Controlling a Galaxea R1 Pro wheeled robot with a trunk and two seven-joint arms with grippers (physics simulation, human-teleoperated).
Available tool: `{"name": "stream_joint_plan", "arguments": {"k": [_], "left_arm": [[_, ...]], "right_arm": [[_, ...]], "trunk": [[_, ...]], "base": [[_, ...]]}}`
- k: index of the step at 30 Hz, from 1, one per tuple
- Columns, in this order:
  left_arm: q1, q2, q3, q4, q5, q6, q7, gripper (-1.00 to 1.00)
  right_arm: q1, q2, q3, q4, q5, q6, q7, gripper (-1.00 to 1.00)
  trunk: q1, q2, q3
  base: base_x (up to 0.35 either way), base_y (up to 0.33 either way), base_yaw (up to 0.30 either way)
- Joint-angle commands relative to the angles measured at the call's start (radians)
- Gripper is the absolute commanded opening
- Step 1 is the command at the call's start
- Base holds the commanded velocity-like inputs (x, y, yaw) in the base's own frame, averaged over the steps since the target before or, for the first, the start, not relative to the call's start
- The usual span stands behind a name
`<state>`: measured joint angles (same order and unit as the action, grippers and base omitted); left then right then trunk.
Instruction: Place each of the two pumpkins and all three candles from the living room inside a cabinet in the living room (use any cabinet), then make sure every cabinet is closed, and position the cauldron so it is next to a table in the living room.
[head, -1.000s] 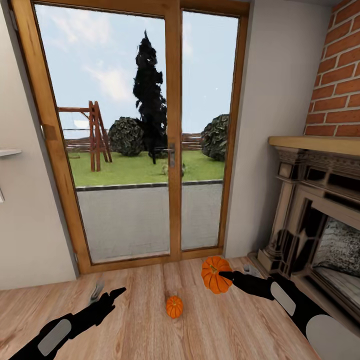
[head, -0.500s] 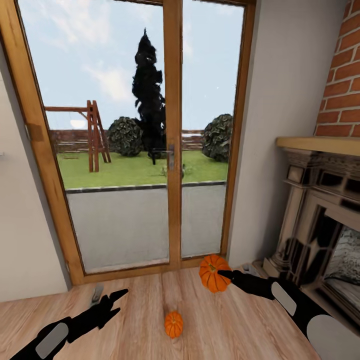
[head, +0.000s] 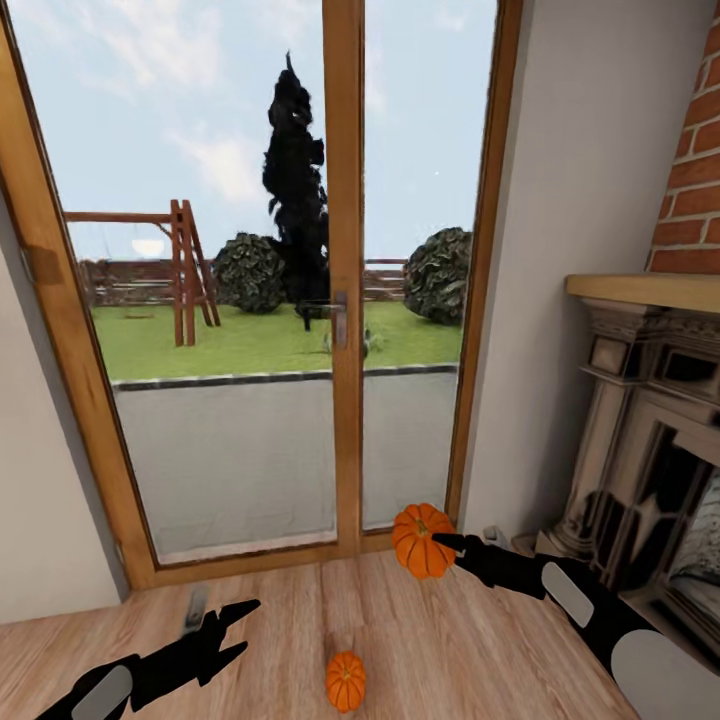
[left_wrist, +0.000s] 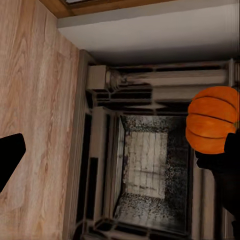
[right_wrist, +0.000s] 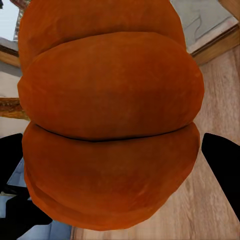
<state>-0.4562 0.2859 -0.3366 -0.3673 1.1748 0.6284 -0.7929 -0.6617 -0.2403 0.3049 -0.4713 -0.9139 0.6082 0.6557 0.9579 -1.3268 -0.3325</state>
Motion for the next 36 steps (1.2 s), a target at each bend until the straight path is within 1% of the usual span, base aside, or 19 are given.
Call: {"name": "stream_joint_plan", "arguments": {"k": [1, 3, 9, 18, 24, 27, 31, 33, 36], "left_arm": [[-0.001, 0.002, -0.005, 0.001, 0.009, 0.007, -0.011, 1.0], [-0.001, 0.005, -0.004, 0.002, 0.007, 0.008, -0.029, 1.0], [-0.001, 0.006, -0.004, 0.002, 0.006, 0.007, -0.036, 1.0], [-0.001, 0.002, -0.006, 0.002, 0.006, 0.003, -0.037, 1.0], [-0.001, -0.001, -0.006, 0.002, -0.005, 0.0, -0.037, 1.0], [-0.001, -0.002, -0.005, 0.002, -0.007, 0.0, -0.037, 1.0], [-0.001, -0.003, -0.005, 0.001, -0.006, 0.0, -0.038, 1.0], [-0.001, -0.004, -0.016, 0.001, -0.006, 0.0, -0.038, 1.0], [-0.001, -0.004, -0.046, 0.0, -0.005, 0.001, -0.04, 1.0]], "right_arm": [[-0.001, -0.002, 0.004, 0.0, -0.01, 0.004, -0.001, -1.0], [-0.001, -0.002, 0.004, 0.0, -0.013, 0.003, -0.002, -1.0], [-0.001, -0.002, 0.003, 0.0, -0.014, 0.0, -0.001, -1.0], [-0.001, -0.003, 0.003, 0.0, -0.014, -0.004, -0.001, -1.0], [-0.001, -0.004, 0.003, -0.001, -0.014, -0.008, 0.003, -1.0], [-0.001, -0.004, -0.011, -0.001, -0.014, -0.01, 0.003, -1.0], [-0.001, -0.003, -0.017, -0.001, -0.013, -0.004, 0.002, -1.0], [-0.001, -0.004, -0.018, -0.001, -0.013, -0.003, 0.005, -1.0], [-0.001, -0.004, -0.018, -0.001, -0.013, -0.003, 0.006, -1.0]], "trunk": [[0.0, -0.001, -0.001], [0.0, -0.001, -0.001], [0.0, -0.001, -0.001], [0.035, -0.064, -0.029], [0.058, -0.106, -0.048], [0.069, -0.127, -0.058], [0.084, -0.155, -0.07], [0.092, -0.169, -0.076], [0.104, -0.19, -0.086]], "base": [[0.017, -0.002, 0.0], [0.006, -0.001, 0.0], [0.001, 0.0, 0.0], [0.0, 0.0, 0.0], [0.0, 0.0, 0.0], [0.0, 0.0, 0.0], [0.0, 0.0, 0.0], [0.0, 0.0, 0.0], [0.0, 0.0, 0.0]]}}
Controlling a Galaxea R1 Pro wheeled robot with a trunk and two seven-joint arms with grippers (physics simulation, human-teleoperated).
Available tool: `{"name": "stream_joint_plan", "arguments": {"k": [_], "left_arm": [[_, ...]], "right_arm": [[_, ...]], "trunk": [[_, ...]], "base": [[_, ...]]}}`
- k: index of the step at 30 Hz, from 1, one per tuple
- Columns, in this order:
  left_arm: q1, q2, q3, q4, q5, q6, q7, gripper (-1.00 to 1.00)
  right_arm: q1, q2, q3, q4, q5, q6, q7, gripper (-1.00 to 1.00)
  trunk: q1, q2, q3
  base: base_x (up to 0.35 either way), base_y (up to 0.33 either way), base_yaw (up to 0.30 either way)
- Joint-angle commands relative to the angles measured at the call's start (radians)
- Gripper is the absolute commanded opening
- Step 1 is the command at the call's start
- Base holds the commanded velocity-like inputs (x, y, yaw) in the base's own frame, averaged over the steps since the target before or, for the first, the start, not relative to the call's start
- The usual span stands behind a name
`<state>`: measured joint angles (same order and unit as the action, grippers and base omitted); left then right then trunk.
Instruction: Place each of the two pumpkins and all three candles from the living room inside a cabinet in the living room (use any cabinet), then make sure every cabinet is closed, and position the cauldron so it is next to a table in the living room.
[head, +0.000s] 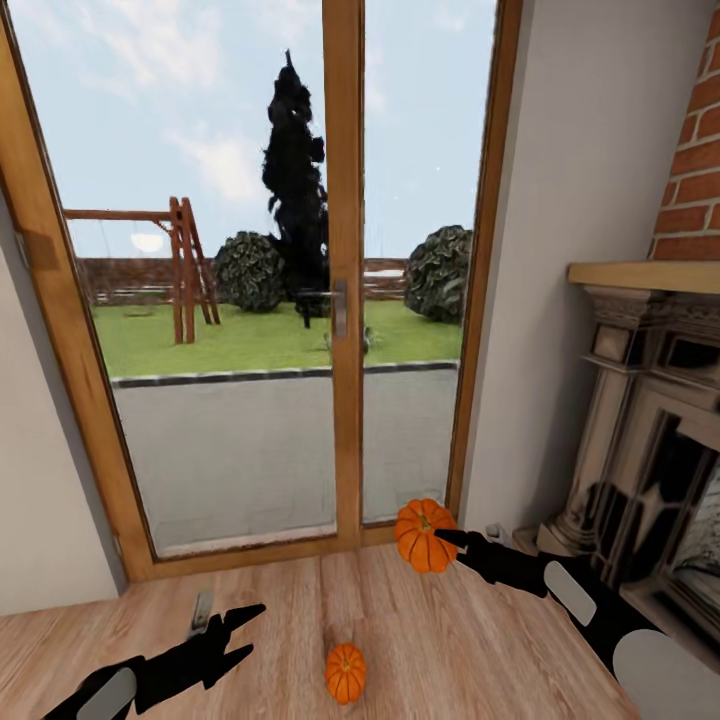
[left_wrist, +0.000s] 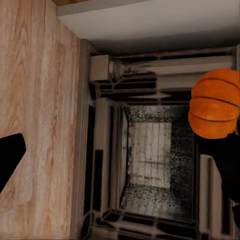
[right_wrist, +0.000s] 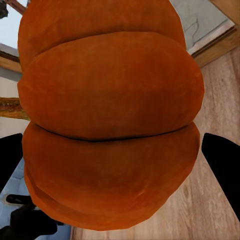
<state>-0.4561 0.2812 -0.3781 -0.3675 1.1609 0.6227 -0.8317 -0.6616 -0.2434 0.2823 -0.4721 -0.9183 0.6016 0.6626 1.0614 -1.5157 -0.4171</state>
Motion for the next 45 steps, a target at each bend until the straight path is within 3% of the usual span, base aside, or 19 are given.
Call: {"name": "stream_joint_plan", "arguments": {"k": [1, 18, 21, 26, 33, 45], "left_arm": [[-0.001, 0.001, -0.007, 0.0, 0.009, 0.007, -0.001, 1.0], [-0.001, -0.012, -0.043, -0.021, 0.002, -0.004, 0.001, 1.0], [-0.001, -0.033, -0.045, -0.021, -0.03, -0.023, 0.001, 1.0], [-0.001, -0.045, -0.045, -0.022, -0.055, -0.031, 0.001, 1.0], [-0.001, -0.066, -0.046, -0.022, -0.06, -0.049, 0.002, 1.0], [-0.001, -0.068, -0.044, -0.019, -0.061, -0.074, 0.012, 1.0]], "right_arm": [[-0.001, -0.001, 0.004, 0.0, -0.009, 0.004, 0.0, -1.0], [-0.001, -0.007, 0.004, -0.003, -0.01, 0.0, 0.006, -1.0], [-0.001, -0.007, 0.004, -0.003, -0.009, 0.0, 0.005, -1.0], [-0.001, 0.0, 0.005, -0.005, -0.01, 0.001, 0.005, -1.0], [-0.001, -0.001, 0.006, -0.005, -0.01, 0.006, 0.039, -1.0], [-0.001, -0.001, 0.007, -0.006, -0.008, 0.006, 0.06, -1.0]], "trunk": [[0.004, -0.008, -0.004], [0.069, -0.127, -0.058], [0.081, -0.148, -0.067], [0.1, -0.183, -0.083], [0.127, -0.232, -0.105], [0.173, -0.316, -0.142]], "base": [[0.0, 0.0, 0.0], [0.0, 0.0, 0.0], [0.0, 0.0, 0.0], [0.0, 0.0, 0.0], [0.0, 0.0, 0.0], [0.0, 0.0, 0.0]]}}
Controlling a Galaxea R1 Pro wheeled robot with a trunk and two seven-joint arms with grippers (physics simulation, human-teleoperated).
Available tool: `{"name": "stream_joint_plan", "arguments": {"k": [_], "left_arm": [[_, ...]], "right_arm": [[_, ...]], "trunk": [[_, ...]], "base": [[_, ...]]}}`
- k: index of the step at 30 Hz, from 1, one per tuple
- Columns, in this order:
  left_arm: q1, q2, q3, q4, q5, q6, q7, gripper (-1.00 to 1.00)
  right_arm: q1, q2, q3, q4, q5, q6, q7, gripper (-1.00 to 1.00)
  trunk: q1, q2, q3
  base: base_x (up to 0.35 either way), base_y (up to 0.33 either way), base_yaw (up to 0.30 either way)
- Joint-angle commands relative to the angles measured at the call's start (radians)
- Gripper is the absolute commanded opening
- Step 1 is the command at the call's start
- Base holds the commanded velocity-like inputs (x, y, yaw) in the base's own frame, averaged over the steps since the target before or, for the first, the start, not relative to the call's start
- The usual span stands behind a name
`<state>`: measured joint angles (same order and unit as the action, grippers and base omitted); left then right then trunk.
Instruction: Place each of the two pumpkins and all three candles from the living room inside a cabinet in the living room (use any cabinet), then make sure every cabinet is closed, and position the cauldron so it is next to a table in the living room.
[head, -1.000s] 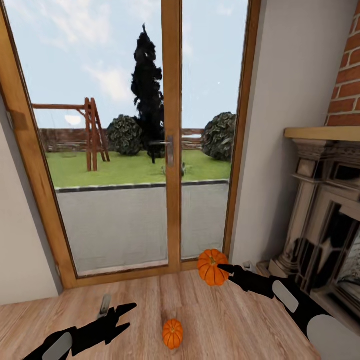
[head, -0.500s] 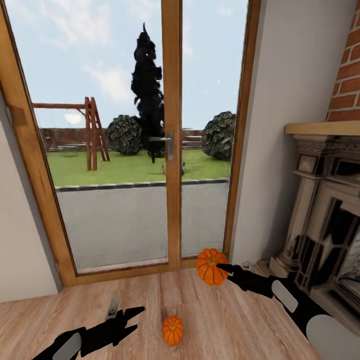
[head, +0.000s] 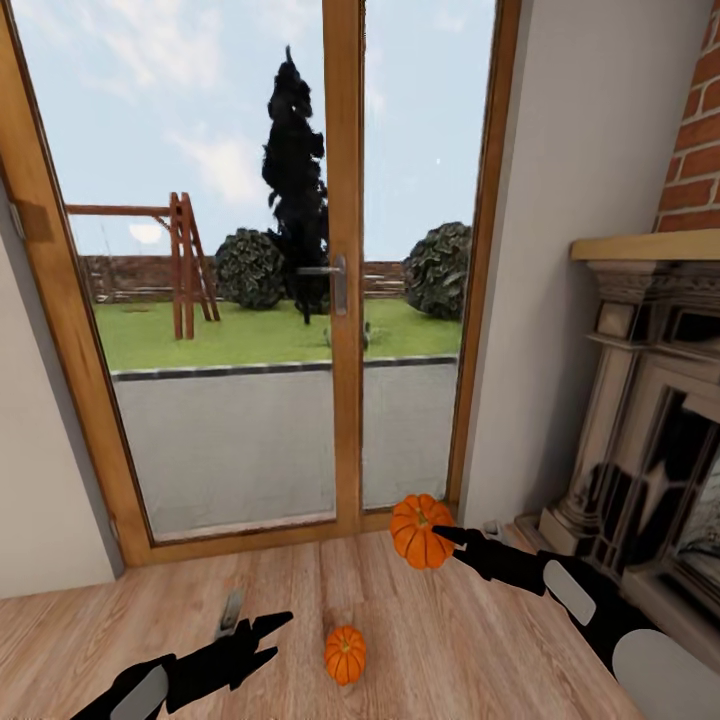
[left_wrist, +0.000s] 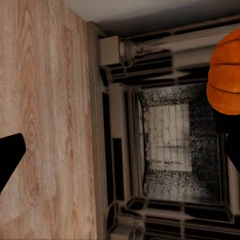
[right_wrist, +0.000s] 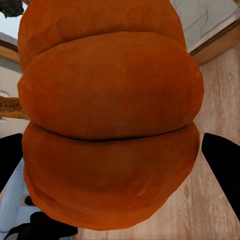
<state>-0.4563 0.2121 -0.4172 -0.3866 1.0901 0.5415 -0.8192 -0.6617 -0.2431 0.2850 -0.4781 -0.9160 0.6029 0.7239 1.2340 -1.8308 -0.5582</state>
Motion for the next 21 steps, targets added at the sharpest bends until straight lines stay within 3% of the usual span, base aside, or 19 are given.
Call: {"name": "stream_joint_plan", "arguments": {"k": [1, 21], "left_arm": [[-0.001, 0.001, -0.005, 0.0, 0.01, -0.001, 0.0, 1.0], [-0.006, 0.008, 0.006, 0.011, 0.013, -0.021, 0.002, 1.0]], "right_arm": [[-0.001, 0.0, 0.004, 0.0, -0.01, 0.005, -0.001, -1.0], [-0.001, 0.0, 0.003, 0.001, -0.002, 0.0, 0.024, -1.0]], "trunk": [[0.004, -0.008, -0.004], [0.081, -0.148, -0.067]], "base": [[0.0, 0.0, 0.0], [0.0, 0.0, 0.0]]}}
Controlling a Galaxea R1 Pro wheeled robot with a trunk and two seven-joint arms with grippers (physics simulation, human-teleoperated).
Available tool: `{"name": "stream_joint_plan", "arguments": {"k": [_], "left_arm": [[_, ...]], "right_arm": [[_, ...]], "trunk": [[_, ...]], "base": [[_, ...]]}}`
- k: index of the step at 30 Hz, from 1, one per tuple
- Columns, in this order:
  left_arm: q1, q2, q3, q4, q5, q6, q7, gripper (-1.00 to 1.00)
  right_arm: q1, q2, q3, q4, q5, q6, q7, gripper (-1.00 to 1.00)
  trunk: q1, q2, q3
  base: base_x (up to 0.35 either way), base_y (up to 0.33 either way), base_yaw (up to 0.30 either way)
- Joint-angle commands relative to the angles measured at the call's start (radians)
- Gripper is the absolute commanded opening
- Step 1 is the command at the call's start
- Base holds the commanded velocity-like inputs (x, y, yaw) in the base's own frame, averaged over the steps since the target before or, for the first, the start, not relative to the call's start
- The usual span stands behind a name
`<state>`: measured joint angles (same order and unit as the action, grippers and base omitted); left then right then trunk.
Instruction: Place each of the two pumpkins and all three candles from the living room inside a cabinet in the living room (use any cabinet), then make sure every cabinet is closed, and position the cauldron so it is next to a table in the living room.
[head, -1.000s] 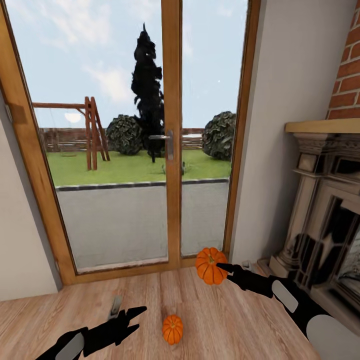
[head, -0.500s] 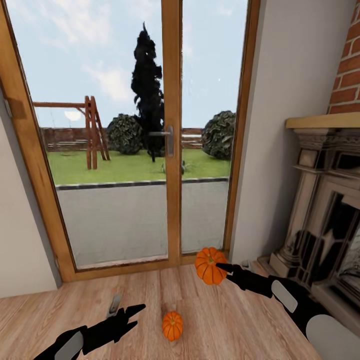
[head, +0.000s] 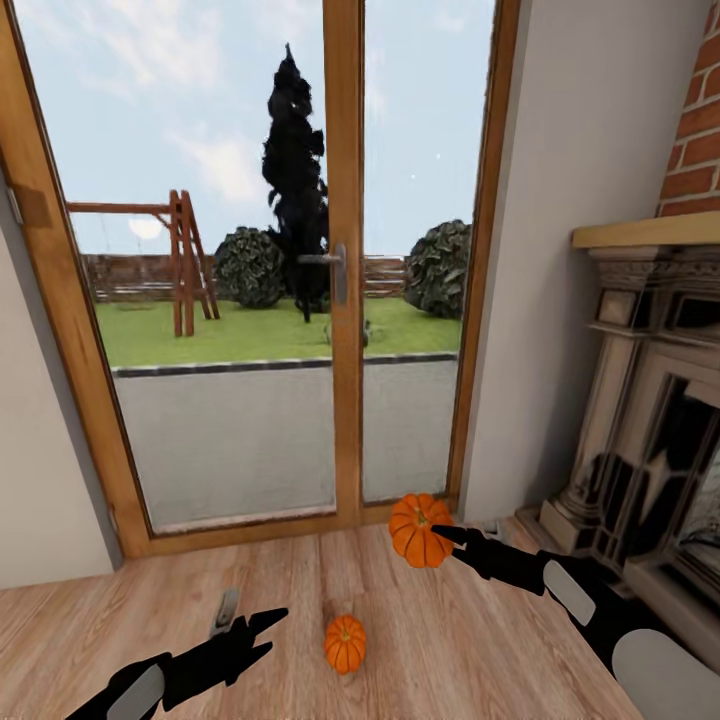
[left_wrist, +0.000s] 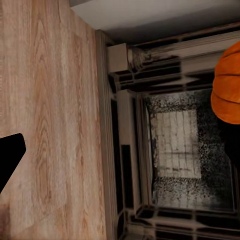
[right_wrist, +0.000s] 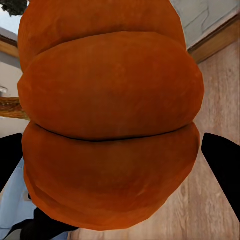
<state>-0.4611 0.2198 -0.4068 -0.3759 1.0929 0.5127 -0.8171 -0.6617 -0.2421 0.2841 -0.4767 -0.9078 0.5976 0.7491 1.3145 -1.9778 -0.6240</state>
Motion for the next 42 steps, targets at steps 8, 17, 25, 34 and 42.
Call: {"name": "stream_joint_plan", "arguments": {"k": [8, 17, 25, 34, 42], "left_arm": [[-0.001, -0.004, -0.008, 0.0, 0.01, 0.007, 0.0, 1.0], [-0.005, 0.002, -0.001, 0.023, 0.013, -0.039, 0.069, 1.0], [-0.048, -0.009, 0.059, 0.024, 0.019, -0.053, 0.2, 1.0], [-0.05, -0.02, 0.072, 0.03, 0.021, -0.078, 0.311, 1.0], [-0.05, -0.047, 0.069, 0.097, 0.022, -0.141, 0.384, 1.0]], "right_arm": [[-0.001, 0.0, 0.004, -0.001, -0.008, 0.002, -0.003, -1.0], [-0.001, -0.001, 0.004, 0.0, -0.008, 0.001, -0.004, -1.0], [-0.001, -0.002, 0.004, 0.0, -0.01, 0.001, -0.001, -1.0], [-0.001, -0.002, 0.004, -0.001, -0.01, 0.001, -0.002, -1.0], [-0.001, -0.002, 0.004, 0.0, -0.01, 0.0, -0.002, -1.0]], "trunk": [[0.031, -0.057, -0.026], [0.065, -0.12, -0.054], [0.096, -0.176, -0.08], [0.13, -0.239, -0.108], [0.161, -0.295, -0.133]], "base": [[0.0, 0.0, 0.0], [0.0, 0.0, 0.0], [0.0, 0.0, 0.0], [0.0, 0.0, 0.0], [0.0, 0.0, 0.0]]}}
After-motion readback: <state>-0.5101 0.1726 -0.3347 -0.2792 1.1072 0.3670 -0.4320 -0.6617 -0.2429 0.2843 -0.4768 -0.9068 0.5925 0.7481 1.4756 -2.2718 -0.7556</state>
